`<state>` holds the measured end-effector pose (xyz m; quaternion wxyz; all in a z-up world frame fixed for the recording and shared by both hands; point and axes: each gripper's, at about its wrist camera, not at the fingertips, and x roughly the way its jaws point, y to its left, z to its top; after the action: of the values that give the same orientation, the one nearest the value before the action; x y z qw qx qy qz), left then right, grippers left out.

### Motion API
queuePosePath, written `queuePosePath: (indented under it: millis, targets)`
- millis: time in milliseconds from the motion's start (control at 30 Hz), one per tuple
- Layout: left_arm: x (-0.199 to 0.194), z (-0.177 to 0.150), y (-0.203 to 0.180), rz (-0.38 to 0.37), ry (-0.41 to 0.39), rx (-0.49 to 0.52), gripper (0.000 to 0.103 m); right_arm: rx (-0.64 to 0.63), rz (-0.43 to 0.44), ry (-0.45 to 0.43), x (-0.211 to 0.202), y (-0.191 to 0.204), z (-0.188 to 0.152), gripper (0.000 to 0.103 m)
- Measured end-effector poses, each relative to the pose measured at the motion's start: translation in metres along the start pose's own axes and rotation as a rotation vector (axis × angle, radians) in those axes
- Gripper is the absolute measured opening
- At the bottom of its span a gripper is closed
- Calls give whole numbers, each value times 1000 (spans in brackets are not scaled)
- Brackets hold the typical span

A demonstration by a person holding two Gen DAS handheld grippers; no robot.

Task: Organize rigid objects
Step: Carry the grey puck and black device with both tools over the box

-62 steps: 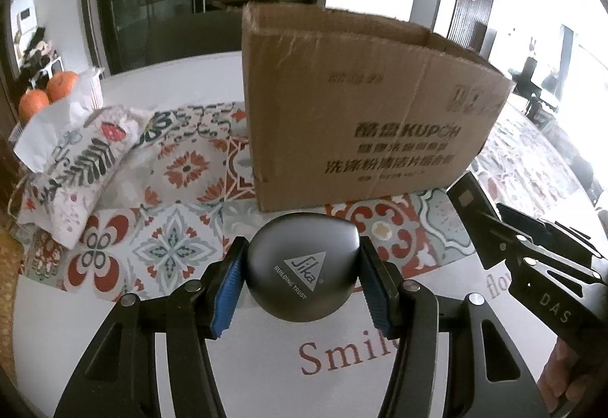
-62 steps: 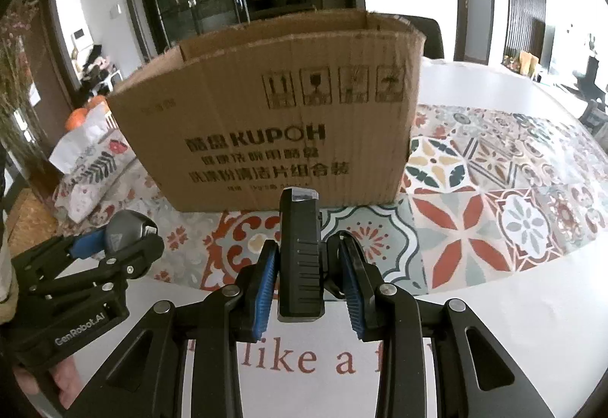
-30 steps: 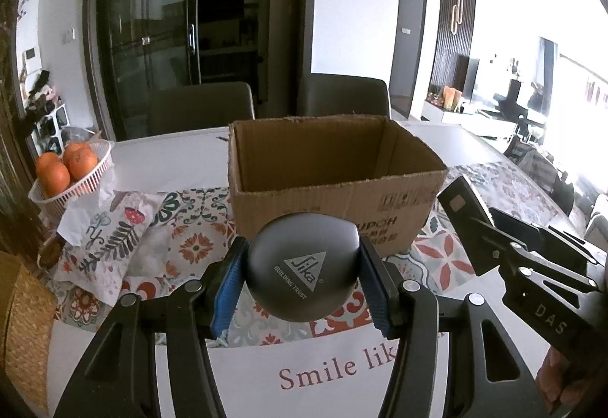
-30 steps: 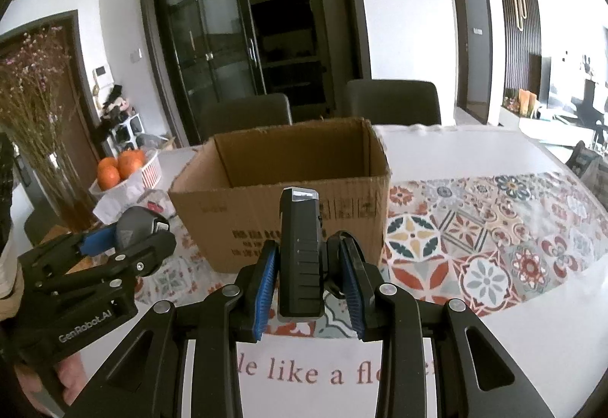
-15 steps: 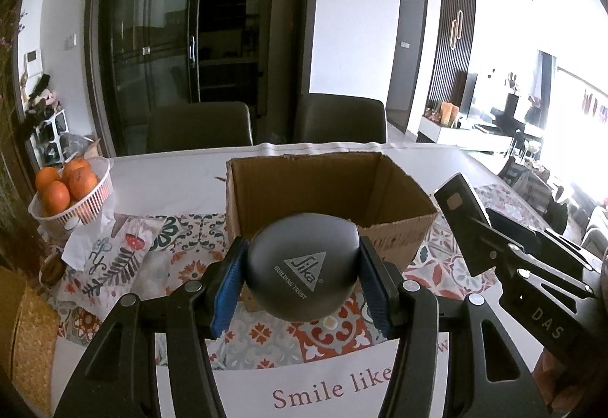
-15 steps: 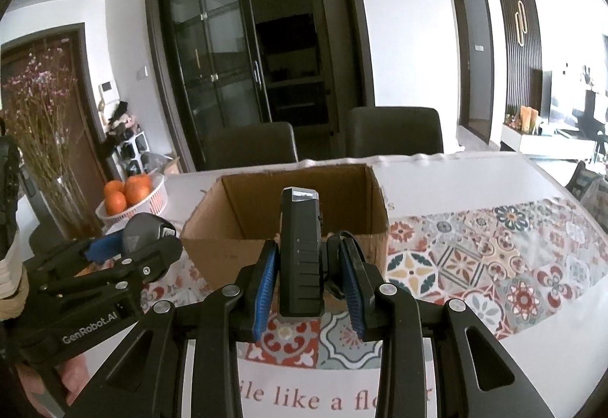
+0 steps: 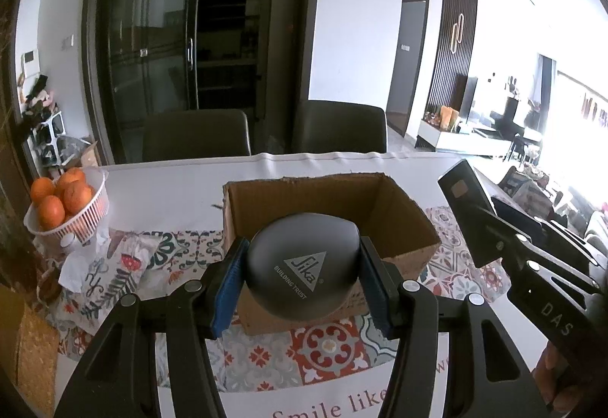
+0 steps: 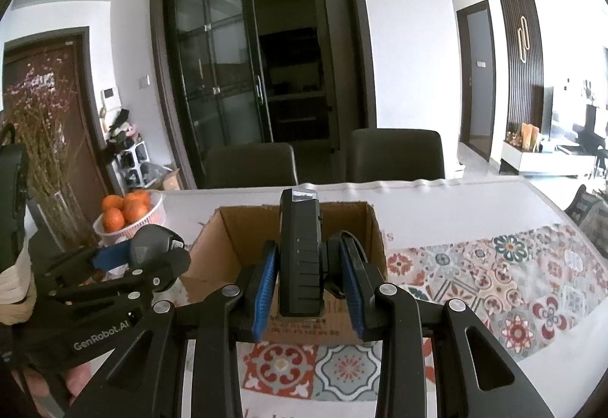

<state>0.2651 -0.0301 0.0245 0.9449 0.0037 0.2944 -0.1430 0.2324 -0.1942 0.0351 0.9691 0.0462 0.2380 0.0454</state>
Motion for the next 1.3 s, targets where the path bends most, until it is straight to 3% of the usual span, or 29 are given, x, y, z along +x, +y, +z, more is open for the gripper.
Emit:
queuePosePath:
  millis: [433, 1300]
  targets:
    - [32, 29, 4, 16, 33, -5, 56, 3, 3, 27, 34, -7, 25, 34]
    - [113, 35, 22, 65, 235, -13, 56, 1, 7, 262, 133, -22, 27, 34]
